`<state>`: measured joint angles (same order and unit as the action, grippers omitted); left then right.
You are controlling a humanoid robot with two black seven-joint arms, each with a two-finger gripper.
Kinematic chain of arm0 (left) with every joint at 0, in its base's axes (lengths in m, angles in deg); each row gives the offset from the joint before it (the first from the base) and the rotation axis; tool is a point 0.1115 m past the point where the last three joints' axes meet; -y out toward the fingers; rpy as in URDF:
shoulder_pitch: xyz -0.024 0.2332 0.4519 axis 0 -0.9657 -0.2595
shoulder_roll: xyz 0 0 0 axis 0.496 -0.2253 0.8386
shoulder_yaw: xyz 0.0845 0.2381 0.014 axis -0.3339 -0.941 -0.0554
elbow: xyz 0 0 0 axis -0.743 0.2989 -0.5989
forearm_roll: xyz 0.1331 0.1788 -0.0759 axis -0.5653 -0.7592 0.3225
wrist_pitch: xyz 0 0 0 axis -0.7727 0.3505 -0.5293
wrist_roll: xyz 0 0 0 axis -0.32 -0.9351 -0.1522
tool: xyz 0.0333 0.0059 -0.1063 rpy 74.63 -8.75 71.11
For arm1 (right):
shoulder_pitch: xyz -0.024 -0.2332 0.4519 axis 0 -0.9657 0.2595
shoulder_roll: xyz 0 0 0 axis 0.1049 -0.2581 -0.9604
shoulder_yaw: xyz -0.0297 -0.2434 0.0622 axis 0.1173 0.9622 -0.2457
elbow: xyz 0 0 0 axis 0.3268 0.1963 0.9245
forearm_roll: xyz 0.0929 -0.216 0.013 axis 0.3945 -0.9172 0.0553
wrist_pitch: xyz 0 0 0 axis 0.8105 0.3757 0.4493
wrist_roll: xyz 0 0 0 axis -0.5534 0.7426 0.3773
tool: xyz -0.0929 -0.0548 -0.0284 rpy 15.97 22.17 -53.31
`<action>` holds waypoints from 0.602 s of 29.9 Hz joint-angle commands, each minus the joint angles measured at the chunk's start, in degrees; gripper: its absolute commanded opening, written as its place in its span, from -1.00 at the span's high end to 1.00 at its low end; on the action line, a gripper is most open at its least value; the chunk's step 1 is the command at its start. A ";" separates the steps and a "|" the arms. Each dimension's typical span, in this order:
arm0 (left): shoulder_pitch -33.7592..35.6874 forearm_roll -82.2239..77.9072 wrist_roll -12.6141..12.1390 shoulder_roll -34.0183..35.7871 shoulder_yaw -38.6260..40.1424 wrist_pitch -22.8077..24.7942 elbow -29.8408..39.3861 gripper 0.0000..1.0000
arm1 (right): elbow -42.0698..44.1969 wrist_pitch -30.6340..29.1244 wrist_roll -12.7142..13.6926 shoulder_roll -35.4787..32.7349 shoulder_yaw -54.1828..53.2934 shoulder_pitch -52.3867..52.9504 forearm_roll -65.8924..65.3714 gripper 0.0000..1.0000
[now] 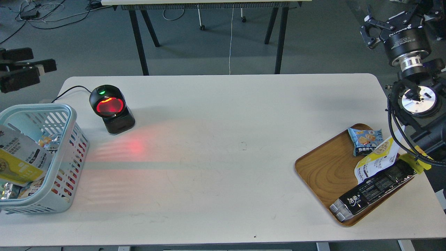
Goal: Scan snack and place in basket
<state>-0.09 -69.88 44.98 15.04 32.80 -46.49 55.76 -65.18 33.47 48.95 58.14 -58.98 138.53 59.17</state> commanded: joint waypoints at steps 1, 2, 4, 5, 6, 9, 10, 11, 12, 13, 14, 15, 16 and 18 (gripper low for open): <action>0.03 12.96 0.03 -8.23 0.57 -0.03 -6.99 -0.90 | 0.59 0.00 0.00 -0.14 -0.13 1.08 0.00 -0.99; -0.06 15.96 0.03 -10.34 0.57 0.06 -8.84 -0.94 | 1.03 0.00 0.00 -0.05 -0.13 1.25 0.00 -0.99; -0.06 22.10 0.03 -15.52 0.74 -0.46 -13.05 -0.94 | 2.25 0.00 0.00 0.74 -0.22 2.48 0.09 -0.99; -0.06 25.36 0.03 -18.59 1.09 -0.55 -15.60 -0.94 | 3.22 0.00 0.14 1.00 -0.39 3.18 0.09 -0.99; -0.06 28.61 0.03 -21.32 1.97 -0.21 -18.15 -0.95 | 3.58 0.00 0.66 1.35 -0.39 3.54 0.18 -0.99; -0.23 40.64 0.03 -30.11 6.97 1.28 -28.51 -0.98 | 4.02 0.00 1.54 3.64 -0.48 3.89 0.18 -0.98; -0.23 44.60 0.03 -33.01 8.55 3.03 -32.20 -0.99 | 4.02 0.00 1.63 3.82 -0.65 3.98 0.18 -0.98; -0.23 47.60 0.03 -35.12 9.78 5.23 -35.54 -0.99 | 3.93 0.00 1.72 3.82 -1.00 4.07 0.18 -0.98; -0.23 50.93 0.03 -37.32 10.93 8.47 -39.23 -0.99 | 3.93 0.00 2.07 3.82 -1.44 3.98 0.18 -0.98; -0.23 53.84 0.03 -39.26 11.98 11.54 -42.40 -0.99 | 4.02 0.00 2.77 3.82 -1.80 3.89 0.18 -0.98; -0.23 57.09 0.03 -41.45 13.04 15.40 -45.74 -0.99 | 4.11 0.00 3.91 3.91 -2.15 3.89 0.27 -0.98; -0.32 59.90 0.03 -43.30 13.83 17.16 -48.29 -0.99 | 4.11 0.00 4.96 3.99 -2.59 3.89 0.27 -0.98; -0.49 62.98 -0.28 -45.41 14.88 17.16 -51.36 -0.99 | 4.28 0.00 6.02 4.17 -3.46 3.81 0.27 -0.98; -0.67 68.69 -1.95 -49.19 16.12 17.16 -56.21 -0.99 | 4.89 0.00 7.43 4.52 -5.04 3.80 0.27 -0.98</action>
<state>-0.52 -8.73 44.62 -29.10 47.03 -30.58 6.35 -60.96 33.47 54.32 62.21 -62.16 142.48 59.41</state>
